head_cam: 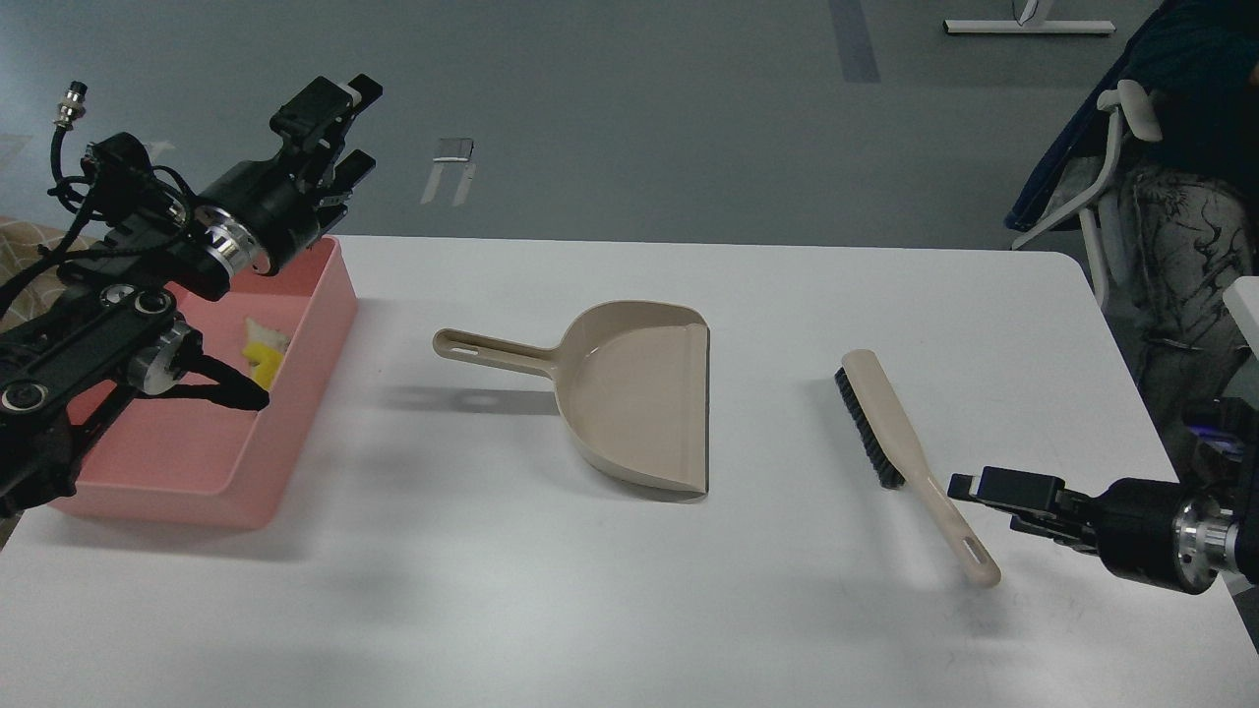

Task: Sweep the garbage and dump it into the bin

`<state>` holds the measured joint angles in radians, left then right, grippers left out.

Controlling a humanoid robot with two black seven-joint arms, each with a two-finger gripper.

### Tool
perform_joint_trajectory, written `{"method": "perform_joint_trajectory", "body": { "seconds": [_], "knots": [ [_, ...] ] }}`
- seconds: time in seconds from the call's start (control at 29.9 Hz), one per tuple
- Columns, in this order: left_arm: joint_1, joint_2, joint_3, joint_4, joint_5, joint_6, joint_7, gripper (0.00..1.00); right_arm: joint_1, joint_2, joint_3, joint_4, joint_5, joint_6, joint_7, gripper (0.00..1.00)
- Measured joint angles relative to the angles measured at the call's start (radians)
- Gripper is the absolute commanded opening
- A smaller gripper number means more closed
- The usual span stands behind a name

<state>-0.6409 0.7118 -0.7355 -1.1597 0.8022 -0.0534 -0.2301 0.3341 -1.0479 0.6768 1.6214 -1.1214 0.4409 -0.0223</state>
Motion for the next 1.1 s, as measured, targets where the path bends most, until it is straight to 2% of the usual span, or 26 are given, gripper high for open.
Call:
{"method": "perform_joint_trajectory", "body": {
  "seconds": [0.13,0.3,0.6,0.8,0.9,1.1],
  "knots": [
    [-0.001,0.001,-0.002,0.000,0.000,0.000,0.000,0.98,0.000,-0.071,0.076,0.034,0.001,0.004,0.006,0.98],
    [-0.004,0.005,-0.004,0.000,-0.002,-0.013,0.000,0.98,0.000,-0.107,0.262,0.028,0.060,0.017,0.007,0.98],
    [-0.031,0.008,-0.007,0.011,-0.021,-0.020,-0.004,0.98,0.039,-0.101,0.536,-0.079,0.122,0.047,0.006,0.98],
    [-0.063,-0.002,-0.011,0.043,-0.061,-0.020,-0.014,0.98,0.202,-0.036,0.569,-0.277,0.239,0.032,0.007,0.98],
    [-0.101,-0.032,-0.015,0.082,-0.087,-0.025,-0.041,0.98,0.295,0.026,0.565,-0.382,0.309,0.014,0.009,0.98],
    [-0.182,-0.104,-0.017,0.189,-0.123,-0.086,-0.080,0.98,0.490,0.186,0.533,-0.592,0.423,-0.004,0.022,0.98]
  ]
}}
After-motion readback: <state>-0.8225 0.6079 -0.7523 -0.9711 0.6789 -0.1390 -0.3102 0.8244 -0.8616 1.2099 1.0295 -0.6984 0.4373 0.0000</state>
